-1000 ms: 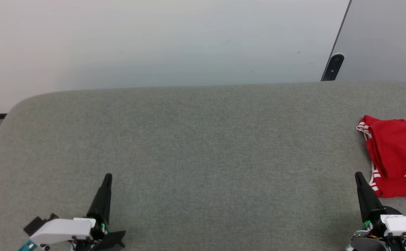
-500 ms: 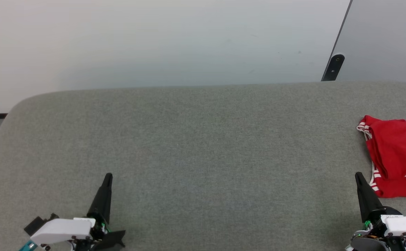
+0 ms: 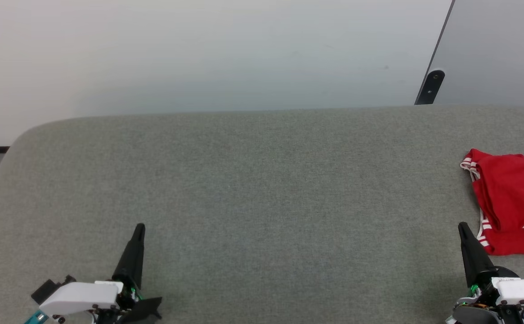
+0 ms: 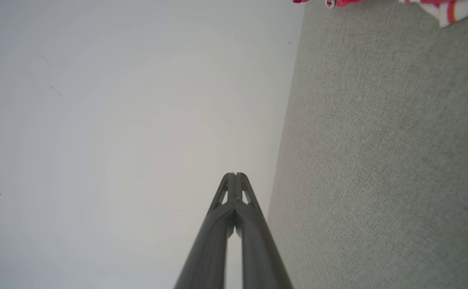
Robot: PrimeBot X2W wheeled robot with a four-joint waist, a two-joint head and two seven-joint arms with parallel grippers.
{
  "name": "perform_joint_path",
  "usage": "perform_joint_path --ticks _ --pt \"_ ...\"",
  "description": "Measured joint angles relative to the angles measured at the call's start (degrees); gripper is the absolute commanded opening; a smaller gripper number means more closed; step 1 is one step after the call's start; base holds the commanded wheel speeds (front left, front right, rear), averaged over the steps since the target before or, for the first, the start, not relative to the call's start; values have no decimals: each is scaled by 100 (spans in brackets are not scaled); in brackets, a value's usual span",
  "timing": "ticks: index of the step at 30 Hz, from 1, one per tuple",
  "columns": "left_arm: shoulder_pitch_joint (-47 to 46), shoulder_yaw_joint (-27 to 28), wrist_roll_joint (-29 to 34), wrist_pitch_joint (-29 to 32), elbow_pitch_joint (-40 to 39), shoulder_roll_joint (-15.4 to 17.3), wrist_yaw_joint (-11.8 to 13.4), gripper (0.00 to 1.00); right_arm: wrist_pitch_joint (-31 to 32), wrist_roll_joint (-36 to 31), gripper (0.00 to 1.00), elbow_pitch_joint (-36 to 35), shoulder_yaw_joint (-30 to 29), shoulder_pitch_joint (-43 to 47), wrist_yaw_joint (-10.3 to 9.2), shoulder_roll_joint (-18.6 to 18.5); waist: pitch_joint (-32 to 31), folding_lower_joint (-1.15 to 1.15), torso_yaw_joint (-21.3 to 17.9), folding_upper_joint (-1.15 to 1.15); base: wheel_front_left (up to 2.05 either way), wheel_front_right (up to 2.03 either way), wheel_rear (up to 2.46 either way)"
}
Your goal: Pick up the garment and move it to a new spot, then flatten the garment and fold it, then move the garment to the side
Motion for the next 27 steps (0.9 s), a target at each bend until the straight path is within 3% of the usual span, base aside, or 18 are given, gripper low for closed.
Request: perform_joint_path --ticks 27 --pt "-1 3 0 0 0 -3 0 0 -1 0 0 0 0 0 0 0 0 0 0 0 0 0 0"
